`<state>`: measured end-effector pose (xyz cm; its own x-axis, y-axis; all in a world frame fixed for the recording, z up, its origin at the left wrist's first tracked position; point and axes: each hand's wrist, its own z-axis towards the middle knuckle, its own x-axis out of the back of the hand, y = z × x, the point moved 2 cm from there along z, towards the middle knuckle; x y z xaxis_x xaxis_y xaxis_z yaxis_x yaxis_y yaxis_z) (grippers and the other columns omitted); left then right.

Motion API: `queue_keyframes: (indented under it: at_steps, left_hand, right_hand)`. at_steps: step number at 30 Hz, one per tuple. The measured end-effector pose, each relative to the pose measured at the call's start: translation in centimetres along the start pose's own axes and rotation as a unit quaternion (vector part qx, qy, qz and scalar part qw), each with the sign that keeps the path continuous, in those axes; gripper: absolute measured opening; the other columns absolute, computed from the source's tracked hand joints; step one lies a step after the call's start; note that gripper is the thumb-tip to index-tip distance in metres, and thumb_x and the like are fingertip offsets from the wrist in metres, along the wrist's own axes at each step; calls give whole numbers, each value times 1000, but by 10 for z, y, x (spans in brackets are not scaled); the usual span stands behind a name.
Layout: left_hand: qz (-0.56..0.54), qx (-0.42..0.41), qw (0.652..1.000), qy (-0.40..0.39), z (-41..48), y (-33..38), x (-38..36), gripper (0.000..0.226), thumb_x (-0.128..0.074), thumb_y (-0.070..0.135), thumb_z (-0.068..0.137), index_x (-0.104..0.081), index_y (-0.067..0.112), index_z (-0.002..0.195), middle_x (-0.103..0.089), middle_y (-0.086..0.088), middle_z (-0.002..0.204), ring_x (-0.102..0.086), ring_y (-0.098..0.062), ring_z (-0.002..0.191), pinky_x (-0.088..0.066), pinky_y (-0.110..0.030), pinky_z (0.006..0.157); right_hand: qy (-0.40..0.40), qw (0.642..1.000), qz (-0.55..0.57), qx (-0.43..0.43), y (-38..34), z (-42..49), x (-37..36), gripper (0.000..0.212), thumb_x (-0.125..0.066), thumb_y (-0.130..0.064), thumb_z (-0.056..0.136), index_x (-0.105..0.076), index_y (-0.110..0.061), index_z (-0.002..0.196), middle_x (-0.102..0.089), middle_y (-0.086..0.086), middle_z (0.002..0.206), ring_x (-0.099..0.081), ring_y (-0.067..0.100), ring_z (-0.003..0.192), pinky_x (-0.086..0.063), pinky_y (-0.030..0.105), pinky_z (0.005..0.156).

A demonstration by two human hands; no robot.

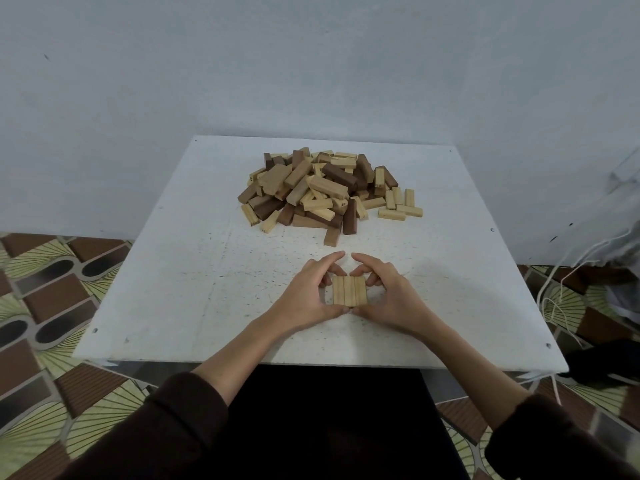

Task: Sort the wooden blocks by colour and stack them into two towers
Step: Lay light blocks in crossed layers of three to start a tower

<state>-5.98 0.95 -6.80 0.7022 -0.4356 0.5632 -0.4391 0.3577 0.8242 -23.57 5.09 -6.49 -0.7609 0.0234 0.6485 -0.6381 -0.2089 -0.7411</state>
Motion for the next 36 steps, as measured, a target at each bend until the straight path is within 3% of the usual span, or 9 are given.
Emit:
queue_keyframes:
  at_steps: [9, 20, 25, 28, 31, 34, 36]
  left_hand:
    - [7, -4, 1000, -2, 0, 1, -1, 91, -83, 22, 68, -33, 26, 144, -52, 14, 113, -44, -4, 96, -34, -6, 77]
    - [12, -9, 1000, -10, 1, 2, 0, 90, -83, 22, 68, -33, 25, 143, -49, 22, 110, -43, -4, 95, -33, -5, 77]
    - [-25, 17, 999, -41, 3, 2, 11, 99, -85, 42, 63, -29, 32, 143, -48, 16, 119, -45, -2, 99, -38, -8, 81]
    - [-70, 31, 997, 9, 3, -2, 25, 78, -77, 43, 74, -38, 28, 138, -52, 11, 116, -49, -6, 97, -43, -15, 83]
    - [-7, 20, 992, 121, 15, -6, 48, 42, -68, 28, 86, -54, 17, 124, -58, 2, 108, -51, -9, 91, -41, -16, 78]
    - [80, -24, 986, 146, 39, -3, 68, 29, -63, 24, 90, -62, 10, 115, -58, -1, 107, -47, -11, 96, -35, -7, 78]
    - [140, -46, 977, 155, 58, 1, 74, 29, -64, 21, 89, -63, 7, 114, -55, -1, 107, -42, -11, 101, -31, -9, 83]
  right_hand:
    - [-16, 1000, 0, -3, -2, -1, 2, 83, -84, -14, 66, -41, -20, 136, -56, -11, 105, -43, 3, 91, -33, 1, 78]
    - [-16, 1000, -3, 9, 3, 0, -2, 87, -85, -15, 64, -34, -33, 132, -49, -24, 106, -43, 4, 92, -35, 6, 79]
    - [-57, 998, 25, -16, -4, 3, 7, 97, -87, -26, 63, -25, -43, 135, -40, -18, 118, -41, 1, 94, -36, 6, 81]
    - [-30, 993, 89, -69, -9, 9, 16, 82, -81, -26, 72, -28, -48, 131, -43, -19, 119, -46, 5, 92, -42, 11, 77]
    - [41, 993, 59, -89, -19, 27, 22, 54, -73, -19, 81, -45, -37, 123, -55, -11, 112, -51, 10, 89, -47, 22, 76]
    - [98, 990, 1, -103, -26, 58, 23, 29, -69, -15, 84, -61, -22, 112, -61, -4, 101, -53, 13, 84, -42, 13, 68]
    - [115, 986, -23, -114, -29, 77, 19, 21, -68, -18, 85, -64, -17, 105, -60, -3, 97, -51, 10, 80, -38, 10, 63]
